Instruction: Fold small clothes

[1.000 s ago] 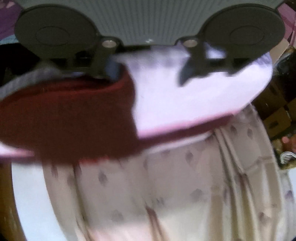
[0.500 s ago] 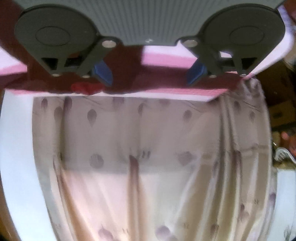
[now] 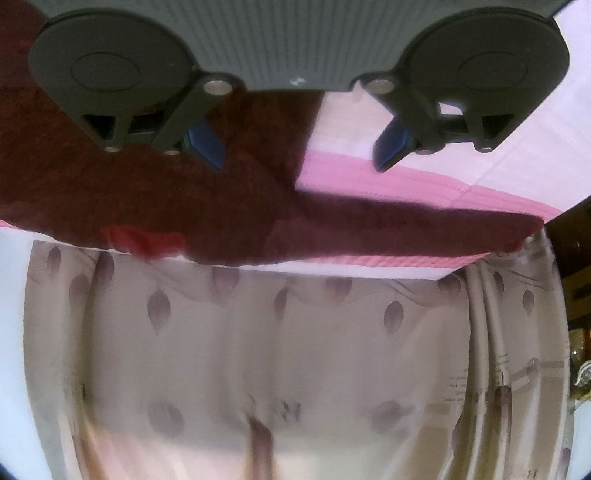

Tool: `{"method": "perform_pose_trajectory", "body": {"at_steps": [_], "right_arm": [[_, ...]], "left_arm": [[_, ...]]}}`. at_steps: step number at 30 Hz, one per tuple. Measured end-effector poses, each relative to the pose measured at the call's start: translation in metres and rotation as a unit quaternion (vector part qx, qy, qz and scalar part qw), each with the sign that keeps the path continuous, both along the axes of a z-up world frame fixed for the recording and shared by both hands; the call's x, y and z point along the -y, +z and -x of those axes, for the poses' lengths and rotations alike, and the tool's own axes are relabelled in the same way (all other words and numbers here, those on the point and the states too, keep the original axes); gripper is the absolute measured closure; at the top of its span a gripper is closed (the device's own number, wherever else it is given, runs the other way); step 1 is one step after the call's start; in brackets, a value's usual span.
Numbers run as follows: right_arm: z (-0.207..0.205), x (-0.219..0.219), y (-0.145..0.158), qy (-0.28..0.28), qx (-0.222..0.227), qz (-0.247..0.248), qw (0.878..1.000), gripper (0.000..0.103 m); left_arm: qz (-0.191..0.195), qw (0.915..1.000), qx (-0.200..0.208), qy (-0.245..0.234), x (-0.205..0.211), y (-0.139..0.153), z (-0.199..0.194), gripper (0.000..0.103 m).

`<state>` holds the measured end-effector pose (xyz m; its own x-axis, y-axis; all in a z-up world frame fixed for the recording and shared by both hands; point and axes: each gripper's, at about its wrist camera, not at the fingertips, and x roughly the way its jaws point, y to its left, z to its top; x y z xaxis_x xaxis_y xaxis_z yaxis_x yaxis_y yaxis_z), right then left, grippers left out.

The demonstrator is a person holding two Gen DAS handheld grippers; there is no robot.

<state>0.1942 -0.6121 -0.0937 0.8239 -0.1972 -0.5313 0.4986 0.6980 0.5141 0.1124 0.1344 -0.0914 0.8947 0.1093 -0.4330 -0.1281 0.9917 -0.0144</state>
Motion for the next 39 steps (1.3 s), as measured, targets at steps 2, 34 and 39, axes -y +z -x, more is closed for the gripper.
{"method": "perform_pose_trajectory", "body": {"at_steps": [2, 34, 39], "right_arm": [[-0.016, 0.011, -0.011, -0.002, -0.015, -0.024, 1.000, 0.039], [-0.080, -0.121, 0.116, 0.105, 0.162, -0.110, 0.975, 0.088], [-0.111, -0.204, 0.141, 0.197, 0.179, -0.114, 0.957, 0.088]], "left_arm": [[-0.015, 0.9999, 0.000, 0.005, 0.002, 0.001, -0.004, 0.015], [0.011, 0.9992, -0.011, -0.037, 0.004, -0.011, -0.007, 0.015], [0.076, 0.9968, -0.020, -0.012, -0.017, -0.015, -0.010, 0.015]]}}
